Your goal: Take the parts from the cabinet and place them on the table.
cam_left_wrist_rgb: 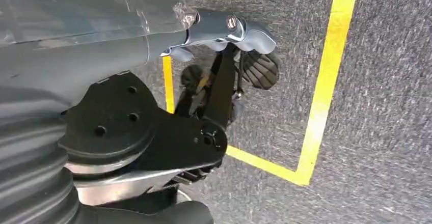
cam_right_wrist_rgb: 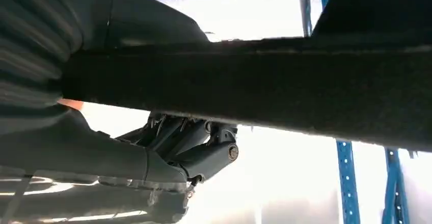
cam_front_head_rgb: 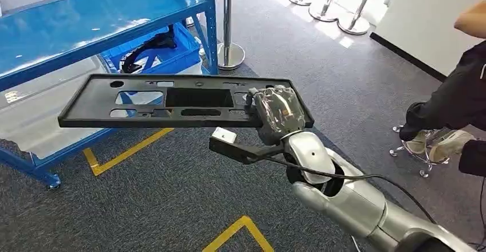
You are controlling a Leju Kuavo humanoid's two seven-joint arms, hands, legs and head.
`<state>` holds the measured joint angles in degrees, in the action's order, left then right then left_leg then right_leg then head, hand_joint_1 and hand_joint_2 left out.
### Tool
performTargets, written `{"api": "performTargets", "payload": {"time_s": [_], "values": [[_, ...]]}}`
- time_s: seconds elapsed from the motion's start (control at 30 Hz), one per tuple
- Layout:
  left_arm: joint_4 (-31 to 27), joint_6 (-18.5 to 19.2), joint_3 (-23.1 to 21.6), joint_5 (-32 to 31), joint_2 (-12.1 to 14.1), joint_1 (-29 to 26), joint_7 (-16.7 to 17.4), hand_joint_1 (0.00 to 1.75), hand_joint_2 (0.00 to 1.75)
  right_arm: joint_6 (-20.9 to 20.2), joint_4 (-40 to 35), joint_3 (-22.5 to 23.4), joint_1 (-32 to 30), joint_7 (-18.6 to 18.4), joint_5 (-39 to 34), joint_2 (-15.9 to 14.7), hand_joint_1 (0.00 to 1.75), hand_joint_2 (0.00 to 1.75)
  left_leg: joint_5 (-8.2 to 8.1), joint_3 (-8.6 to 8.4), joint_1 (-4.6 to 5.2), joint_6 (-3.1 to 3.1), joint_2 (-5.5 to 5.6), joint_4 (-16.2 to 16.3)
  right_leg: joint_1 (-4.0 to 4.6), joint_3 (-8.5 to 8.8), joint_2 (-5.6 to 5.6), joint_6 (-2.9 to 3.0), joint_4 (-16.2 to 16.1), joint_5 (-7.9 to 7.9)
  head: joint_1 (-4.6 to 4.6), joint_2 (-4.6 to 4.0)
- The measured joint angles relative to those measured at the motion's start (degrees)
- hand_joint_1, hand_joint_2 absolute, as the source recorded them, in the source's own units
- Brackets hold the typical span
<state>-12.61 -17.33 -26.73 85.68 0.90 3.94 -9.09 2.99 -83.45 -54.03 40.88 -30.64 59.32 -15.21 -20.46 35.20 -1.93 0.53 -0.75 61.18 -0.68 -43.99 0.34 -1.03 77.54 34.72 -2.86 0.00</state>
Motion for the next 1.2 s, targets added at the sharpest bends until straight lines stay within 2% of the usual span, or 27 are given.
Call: {"api": "performTargets", "payload": {"time_s": [0.03, 0.07, 0.13, 0.17, 0.2, 0.23, 0.3, 0.33, 0.37, 0.43, 0.5, 0.53, 0.57, 0.63, 0.67, 0.7, 0.73, 0.8, 0.83, 0.87, 0.93, 1.0, 1.03, 1.07, 1.1, 1.17, 1.2], "values": [[0.00, -0.02, -0.07, 0.00, 0.00, -0.02, 0.09, 0.00, 1.75, 0.00, 0.11, -0.02, -0.01, 0.04, 0.00, 0.02, 1.75, 1.75, 0.01, 0.01, 0.09, -0.01, -0.23, 0.00, 0.00, 0.07, -0.07, 0.08, 0.14, -0.60, -0.15, 0.00], [0.00, -0.05, -0.17, 0.00, 0.00, 0.01, 0.30, 0.00, 1.75, -0.02, 0.26, -0.06, -0.01, 0.07, 0.00, 0.02, 1.75, 1.75, 0.02, -0.07, 0.20, 0.00, -0.42, 0.00, 0.03, 1.60, -0.12, 0.34, -2.30, -2.45, -0.35, 0.00], [0.00, -0.02, -0.52, -0.04, 0.00, 0.08, 0.37, 0.00, 1.75, -0.02, 0.52, -0.07, 0.06, 0.09, 0.00, 0.02, 1.75, 1.75, 0.04, -0.36, 0.44, 0.04, -0.73, -0.02, 0.39, 7.12, -0.54, 1.41, -12.56, -7.34, -1.03, 0.00], [0.00, -0.02, -0.66, -0.13, 0.00, 0.07, 0.46, 0.00, 1.75, -0.02, 0.55, -0.07, 0.20, 0.09, 0.00, 0.02, 1.75, 1.75, 0.06, -0.38, 0.40, 0.07, -0.94, -0.16, 1.08, 9.15, -2.05, 2.35, -16.95, -7.57, -1.38, 0.00], [0.00, 0.02, -0.70, -0.24, 0.00, 0.09, 0.61, 0.00, 1.75, -0.04, 0.57, -0.07, 0.27, 0.09, 0.02, 0.06, 1.75, 1.75, 0.31, -0.21, 0.78, 0.52, -1.11, -0.14, 1.52, 9.37, -2.71, 2.63, -17.41, -7.35, -1.00, 0.00], [0.00, 0.04, -0.74, -0.33, 0.04, 0.08, 0.79, 0.00, 1.75, -0.04, 0.57, -0.07, 0.37, 0.11, 0.04, 0.15, 1.75, 1.75, 0.55, -0.05, 0.61, 0.88, -1.26, -0.28, 1.61, 9.11, -2.16, 2.74, -17.79, -7.52, -1.38, 0.00], [0.00, 0.00, -1.03, -0.33, 0.04, 0.08, 0.94, 0.00, 1.75, -0.13, 0.59, -0.07, 0.30, -0.09, 0.11, 0.15, 1.75, 1.75, 0.80, -0.29, 0.60, 1.32, -1.85, -0.82, 1.67, 8.94, -1.61, 2.92, -17.91, -7.67, -1.27, 0.00], [0.00, 0.09, -1.05, -0.33, 0.04, 0.11, 0.79, 0.00, 1.75, -0.15, 0.59, -0.07, 0.31, -0.11, 0.15, 0.13, 1.75, 1.75, 0.60, -0.24, 0.97, 1.80, -1.99, -0.80, 1.15, 9.59, -1.42, 3.28, -19.24, -8.43, -1.35, 0.00], [0.00, 0.17, -1.07, -0.33, 0.33, 0.12, 0.39, 0.00, 1.75, -0.22, 0.61, -0.07, 0.33, -0.09, 0.24, 0.17, 1.75, 1.75, -0.42, -0.18, 0.69, 1.97, -1.05, 0.44, 0.88, 9.79, -1.33, 3.24, -19.82, -8.84, -1.10, 0.00], [0.00, 0.39, -1.09, -0.33, 0.46, 0.03, 0.22, 0.00, 1.75, -0.26, 0.74, -0.11, 0.30, -0.04, 0.31, 0.42, 1.75, 1.75, -4.88, 2.55, 0.64, 2.02, -0.10, 7.10, 0.84, 9.55, -0.83, 3.87, -19.83, -9.08, -0.11, 0.00], [0.00, 0.41, -1.14, -0.33, 0.61, -0.09, 0.22, 0.00, 1.75, -0.28, 0.98, -0.26, 0.11, -0.04, 0.28, 0.63, 1.75, 1.75, -7.83, 5.71, 0.67, 2.18, 0.12, 14.49, 1.04, 9.24, -0.13, 3.88, -19.57, -9.09, 0.68, 0.00], [0.00, 0.61, -1.20, -0.33, 0.63, -0.10, 0.17, 0.00, 1.75, -0.35, 1.11, -0.37, 0.08, -0.04, 0.28, 0.63, 1.75, 1.75, -7.66, 6.03, 0.71, 2.19, 0.15, 15.48, 1.07, 9.04, 0.25, 3.89, -19.30, -9.11, 0.92, 0.00], [0.00, 0.94, -1.27, -0.37, 0.68, -0.09, 0.13, 0.00, 1.75, -0.46, 1.27, -0.42, 0.01, 0.07, 0.28, 0.63, 1.75, 1.75, -6.13, 5.01, 0.71, 2.19, 0.18, 13.75, 1.06, 8.81, 0.71, 3.87, -18.89, -9.10, 1.22, 0.00], [0.00, 1.38, -1.42, -0.44, 0.92, -0.08, 0.13, 0.00, 1.75, -0.50, 1.49, -0.44, -0.02, 0.24, 0.28, 0.63, 1.75, 1.75, -1.69, 0.79, 0.57, 2.14, 0.52, 5.50, 0.95, 8.38, 1.55, 3.64, -18.03, -8.93, 1.82, 0.00], [0.00, 1.44, -1.53, -0.46, 0.96, -0.06, 0.13, 0.00, 1.75, -0.50, 1.60, -0.44, -0.01, 0.31, 0.30, 0.66, 1.75, 1.75, -0.91, -0.82, 0.37, 2.03, 1.69, 1.36, 0.93, 7.96, 1.86, 3.35, -17.40, -8.73, 2.19, 0.00], [0.00, 1.46, -1.62, -0.46, 0.96, -0.06, 0.15, 0.00, 1.75, -0.44, 1.70, -0.44, 0.08, 0.33, 0.28, 0.68, 1.75, 1.75, -1.42, -0.83, 0.67, 1.88, 2.51, 0.75, 1.30, 7.15, 2.24, 3.04, -16.53, -8.62, 2.50, 0.00], [0.00, 1.44, -1.77, -0.44, 0.96, -0.08, 0.26, 0.00, 1.75, -0.33, 1.84, -0.44, 0.07, 0.39, 0.20, 0.79, 1.75, 1.75, -1.17, -0.46, 0.45, 1.41, 2.16, 0.91, 1.14, 6.81, 2.60, 2.81, -16.43, -8.75, 2.56, 0.00], [0.00, 1.07, -2.10, -0.37, 0.96, -0.02, 0.61, 0.00, 1.75, -0.17, 2.07, -0.44, 0.07, 0.68, 0.05, 0.81, 1.75, 1.75, -0.90, -0.38, 1.07, 0.84, 1.84, 0.90, 0.85, 6.66, 2.85, 2.18, -16.66, -9.13, 2.41, 0.00], [0.00, 0.96, -2.12, -0.24, 0.94, -0.01, 0.77, 0.00, 1.75, -0.15, 2.21, -0.44, 0.07, 0.83, -0.09, 0.81, 1.75, 1.75, -0.53, -0.38, 0.67, 0.29, 1.43, 0.43, 0.88, 6.54, 3.09, 1.93, -16.54, -9.18, 2.67, 0.00], [0.00, 0.94, -2.12, -0.11, 0.96, 0.01, 0.89, 0.00, 1.75, -0.11, 2.32, -0.44, 0.02, 1.03, -0.20, 0.79, 1.75, 1.75, -0.26, -0.47, 0.40, -0.10, 0.89, 0.11, 0.92, 6.36, 2.42, 1.66, -15.79, -8.49, 2.93, 0.00], [0.00, 0.94, -2.12, 0.02, 1.07, 0.01, 0.94, 0.00, 1.75, 0.00, 2.43, -0.44, 0.20, 1.29, -0.35, 0.81, 1.75, 1.75, 0.15, -0.28, 0.35, -0.53, 0.52, -0.19, 0.68, 3.49, 0.60, 0.80, -9.62, -4.44, 1.53, 0.00], [0.00, 0.94, -2.14, 0.04, 1.07, -0.11, 1.05, 0.00, 1.75, 0.02, 2.58, -0.44, 0.03, 1.33, -0.50, 0.83, 1.75, 1.75, 0.21, -0.01, 0.36, -0.52, -0.02, -0.16, 0.29, -0.14, 0.13, 0.34, -1.41, -1.13, 1.34, 0.00], [0.00, 0.94, -2.16, 0.04, 1.07, -0.15, 1.09, 0.00, 1.75, 0.04, 2.71, -0.44, -0.04, 1.36, -0.52, 0.83, 1.75, 1.75, 0.23, 0.02, 0.36, -0.48, -0.34, -0.16, 0.05, -0.89, 0.08, 0.23, 0.43, -1.02, 1.03, 0.00], [0.00, 0.94, -2.16, 0.04, 1.07, -0.14, 1.16, 0.00, 1.75, 0.04, 2.84, -0.44, -0.04, 1.36, -0.53, 0.85, 1.75, 1.75, 0.23, -0.02, 0.35, -0.48, -0.59, -0.16, -0.08, -0.13, -0.03, 0.20, -0.77, -2.19, 0.77, 0.00], [0.00, 0.94, -2.19, 0.04, 1.07, -0.10, 1.18, 0.00, 1.75, 0.04, 2.91, -0.44, -0.02, 1.36, -0.52, 0.83, 1.75, 1.75, 0.24, -0.11, 0.34, -0.45, -0.80, -0.16, -0.12, 1.99, -0.23, 0.28, -4.55, -4.42, 0.55, 0.00], [0.00, 0.94, -2.29, 0.04, 1.07, -0.03, 1.20, 0.00, 1.75, 0.07, 3.06, -0.44, 0.08, 1.35, -0.52, 0.83, 1.75, 1.75, 0.18, -0.33, 0.33, -0.11, -1.15, -0.17, 0.11, 7.74, -1.48, 0.97, -15.52, -8.96, -0.13, 0.00], [0.00, 1.00, -2.38, 0.04, 1.07, -0.01, 1.18, 0.00, 1.75, 0.17, 3.13, -0.44, 0.16, 1.55, -0.61, 0.90, 1.75, 1.75, 0.28, -0.29, 0.50, 0.26, -1.37, -0.33, 0.61, 8.47, -2.50, 1.26, -17.33, -7.72, -0.26, 0.00]]}}
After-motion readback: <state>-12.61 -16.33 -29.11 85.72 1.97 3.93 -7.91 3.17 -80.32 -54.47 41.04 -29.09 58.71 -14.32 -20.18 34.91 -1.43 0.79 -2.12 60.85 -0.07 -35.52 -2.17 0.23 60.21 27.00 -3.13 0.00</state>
